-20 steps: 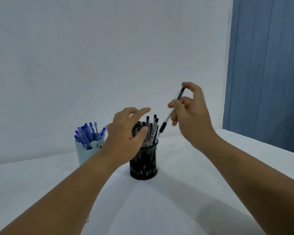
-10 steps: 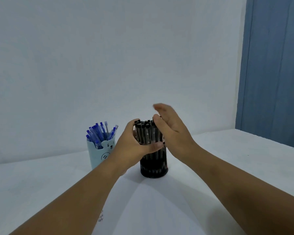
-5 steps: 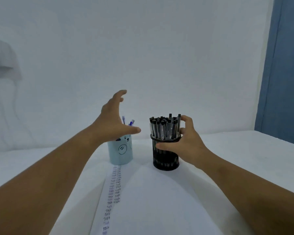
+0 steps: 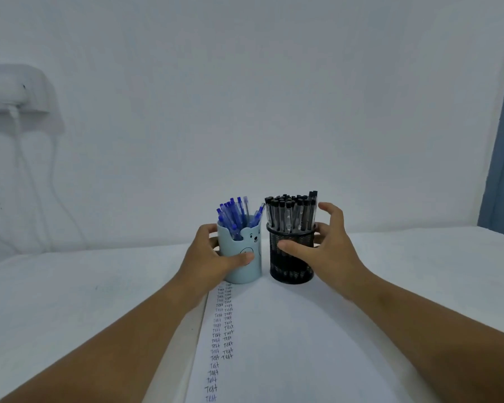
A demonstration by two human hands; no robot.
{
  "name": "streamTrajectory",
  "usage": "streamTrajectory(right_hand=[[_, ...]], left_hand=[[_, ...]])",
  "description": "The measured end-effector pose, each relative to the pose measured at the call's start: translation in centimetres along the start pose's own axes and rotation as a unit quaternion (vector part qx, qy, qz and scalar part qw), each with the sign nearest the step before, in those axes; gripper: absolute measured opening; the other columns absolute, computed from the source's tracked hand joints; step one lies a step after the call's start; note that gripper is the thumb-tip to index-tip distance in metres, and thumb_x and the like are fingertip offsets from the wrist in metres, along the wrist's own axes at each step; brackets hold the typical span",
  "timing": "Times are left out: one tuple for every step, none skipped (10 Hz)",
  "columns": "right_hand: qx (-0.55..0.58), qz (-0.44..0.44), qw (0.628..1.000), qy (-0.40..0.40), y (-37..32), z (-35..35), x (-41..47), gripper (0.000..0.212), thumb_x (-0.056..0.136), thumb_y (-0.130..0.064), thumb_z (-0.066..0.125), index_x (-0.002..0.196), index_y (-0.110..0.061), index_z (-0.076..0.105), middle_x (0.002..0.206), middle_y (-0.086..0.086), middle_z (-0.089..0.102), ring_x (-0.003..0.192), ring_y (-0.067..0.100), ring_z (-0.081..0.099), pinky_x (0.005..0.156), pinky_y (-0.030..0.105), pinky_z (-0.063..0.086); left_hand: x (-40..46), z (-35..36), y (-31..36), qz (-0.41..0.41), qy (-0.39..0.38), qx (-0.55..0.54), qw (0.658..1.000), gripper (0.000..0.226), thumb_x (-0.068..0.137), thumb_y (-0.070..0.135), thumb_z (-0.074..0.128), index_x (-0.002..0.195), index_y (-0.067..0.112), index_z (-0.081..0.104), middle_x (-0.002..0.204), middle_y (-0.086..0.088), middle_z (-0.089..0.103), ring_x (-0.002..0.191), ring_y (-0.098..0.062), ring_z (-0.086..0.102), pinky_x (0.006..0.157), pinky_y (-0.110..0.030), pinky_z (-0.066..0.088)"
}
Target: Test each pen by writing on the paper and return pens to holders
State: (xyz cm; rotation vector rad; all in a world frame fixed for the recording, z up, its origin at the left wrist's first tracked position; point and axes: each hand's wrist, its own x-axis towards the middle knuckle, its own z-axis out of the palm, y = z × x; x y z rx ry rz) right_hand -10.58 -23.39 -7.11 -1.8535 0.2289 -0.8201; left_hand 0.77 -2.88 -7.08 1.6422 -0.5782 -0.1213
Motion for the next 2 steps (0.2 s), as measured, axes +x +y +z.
streamTrajectory(right_hand=[[0.005, 0.003, 1.000, -0.020, 0.04, -0.19, -0.36, 0.108, 0.066, -0.041, 0.092, 0.142, -0.048, 0.017, 0.127, -0.008, 0.064, 0.113, 0.010, 0.063, 0.098, 0.039, 0.053], [-0.014, 0.000, 1.000, 0.017, -0.49, -0.41, -0.96, 0.119, 0.058, -0.053, 0.090, 0.147, -0.044, 0.012, 0.146, -0.006, 0.044, 0.130, 0.014, 0.048, 0.110, 0.045, 0.043]], left_hand=[[0.17, -0.19, -0.43, -0.012, -0.041, -0.016, 0.999, 0.092, 0.058, 0.031, 0.097, 0.134, 0.037, 0.045, 0.128, 0.002, 0.066, 0.111, -0.020, 0.068, 0.094, -0.052, 0.057], [-0.26, -0.67, -0.06, -0.016, -0.036, 0.019, 0.999, 0.114, 0.055, 0.041, 0.098, 0.147, 0.043, 0.031, 0.145, 0.008, 0.051, 0.130, -0.020, 0.053, 0.106, -0.046, 0.048]])
